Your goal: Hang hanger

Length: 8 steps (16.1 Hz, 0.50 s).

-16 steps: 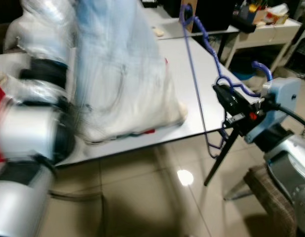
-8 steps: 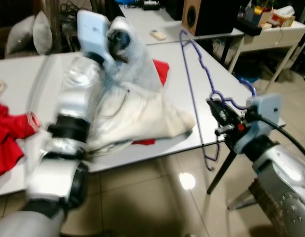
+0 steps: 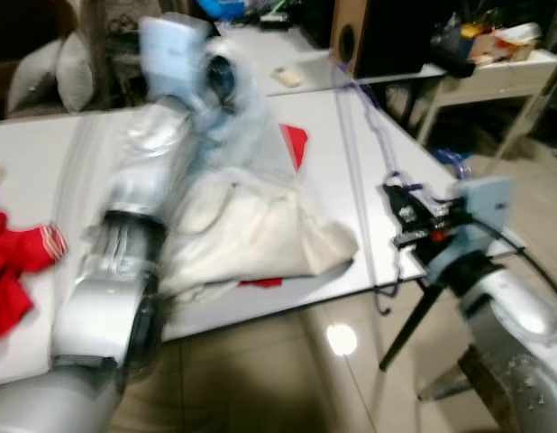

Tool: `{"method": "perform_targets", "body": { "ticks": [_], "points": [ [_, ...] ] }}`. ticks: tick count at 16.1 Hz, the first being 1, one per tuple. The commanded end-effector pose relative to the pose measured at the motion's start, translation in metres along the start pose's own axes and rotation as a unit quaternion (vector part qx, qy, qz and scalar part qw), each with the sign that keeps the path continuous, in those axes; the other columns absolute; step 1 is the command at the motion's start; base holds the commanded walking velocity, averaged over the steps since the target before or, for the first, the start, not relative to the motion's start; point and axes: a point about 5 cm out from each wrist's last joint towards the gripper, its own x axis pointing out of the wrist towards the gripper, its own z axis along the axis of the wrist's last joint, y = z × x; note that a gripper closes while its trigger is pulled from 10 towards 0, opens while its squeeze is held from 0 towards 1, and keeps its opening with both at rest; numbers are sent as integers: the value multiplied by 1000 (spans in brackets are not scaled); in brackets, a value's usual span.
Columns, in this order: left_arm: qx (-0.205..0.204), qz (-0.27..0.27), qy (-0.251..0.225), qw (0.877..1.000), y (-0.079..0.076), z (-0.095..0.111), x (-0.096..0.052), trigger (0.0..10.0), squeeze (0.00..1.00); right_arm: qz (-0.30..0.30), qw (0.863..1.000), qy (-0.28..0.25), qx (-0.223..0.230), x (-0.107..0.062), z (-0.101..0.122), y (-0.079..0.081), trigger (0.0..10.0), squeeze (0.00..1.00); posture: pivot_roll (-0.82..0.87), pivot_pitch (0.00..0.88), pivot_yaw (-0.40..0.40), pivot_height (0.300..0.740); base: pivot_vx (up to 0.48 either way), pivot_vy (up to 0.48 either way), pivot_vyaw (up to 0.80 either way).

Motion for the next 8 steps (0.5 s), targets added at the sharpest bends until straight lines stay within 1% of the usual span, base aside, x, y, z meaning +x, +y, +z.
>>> {"method": "perform_targets", "body": {
  "ticks": [1,2,4,5,6,7,8],
  "points": [
    [37,46,-123,991,29,74,1,10000,0,-5,1000,-11,1,1,3,-1,10000,0,-69,0,19,740,345,0,0],
    [50,58,-178,981,33,123,2,10000,0,-12,1000,-18,0,1,5,-3,10000,0,-71,0,22,740,345,0,0],
    [47,61,-217,973,33,153,-1,10000,0,-18,1000,-24,-1,1,7,-4,10000,0,-74,0,28,740,347,0,0],
    [38,62,-238,969,34,166,-3,10000,0,-23,999,-30,0,0,9,-6,10000,0,-74,0,28,740,345,0,0],
    [19,62,-262,963,35,180,-6,10000,0,-30,999,-38,1,0,12,-7,10000,0,-74,0,35,740,345,0,0],
    [12,53,-261,964,34,176,-4,10000,0,-32,999,-41,1,0,12,-7,10000,0,-76,0,36,740,349,0,0],
    [18,31,-230,973,25,149,3,10000,0,-32,999,-40,1,0,11,-6,10000,0,-76,0,36,740,349,0,0]
  ]
}}
